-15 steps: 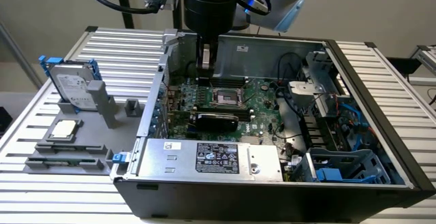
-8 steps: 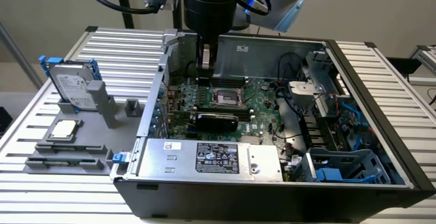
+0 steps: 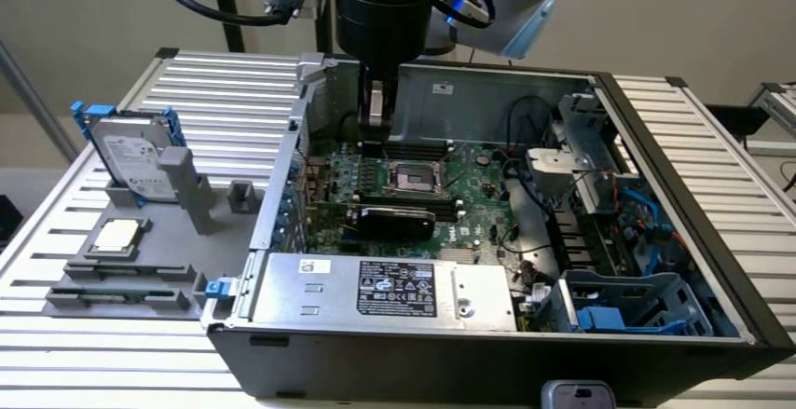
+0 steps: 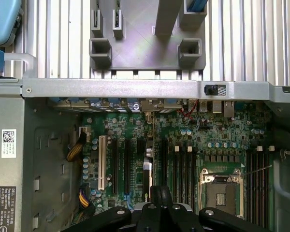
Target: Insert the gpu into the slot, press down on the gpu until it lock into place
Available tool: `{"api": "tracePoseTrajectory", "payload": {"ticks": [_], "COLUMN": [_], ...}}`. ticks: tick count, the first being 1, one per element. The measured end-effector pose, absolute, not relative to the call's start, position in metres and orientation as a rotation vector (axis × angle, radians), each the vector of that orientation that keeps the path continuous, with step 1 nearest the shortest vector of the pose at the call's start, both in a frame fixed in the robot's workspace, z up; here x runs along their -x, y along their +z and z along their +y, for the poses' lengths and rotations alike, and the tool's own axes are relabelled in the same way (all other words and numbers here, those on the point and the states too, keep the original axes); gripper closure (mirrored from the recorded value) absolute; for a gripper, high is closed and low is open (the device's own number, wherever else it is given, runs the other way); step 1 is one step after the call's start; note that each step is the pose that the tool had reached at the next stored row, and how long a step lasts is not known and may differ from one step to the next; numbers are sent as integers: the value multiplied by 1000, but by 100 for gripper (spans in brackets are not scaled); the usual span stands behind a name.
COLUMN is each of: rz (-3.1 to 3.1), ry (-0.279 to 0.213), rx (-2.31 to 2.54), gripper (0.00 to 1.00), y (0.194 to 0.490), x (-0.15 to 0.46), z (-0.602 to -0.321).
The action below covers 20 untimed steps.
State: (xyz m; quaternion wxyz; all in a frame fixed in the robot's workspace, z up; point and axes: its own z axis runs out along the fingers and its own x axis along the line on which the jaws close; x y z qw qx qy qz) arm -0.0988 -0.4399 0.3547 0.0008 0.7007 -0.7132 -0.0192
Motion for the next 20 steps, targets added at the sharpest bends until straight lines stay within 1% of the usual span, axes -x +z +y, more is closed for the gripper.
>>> {"api": "tracePoseTrajectory", "payload": {"ticks": [20], "rz": [-2239], "ry": [-60], "rx": [-2200], "gripper": [89], "y": [355], "x": [99], "z": [-440]}}
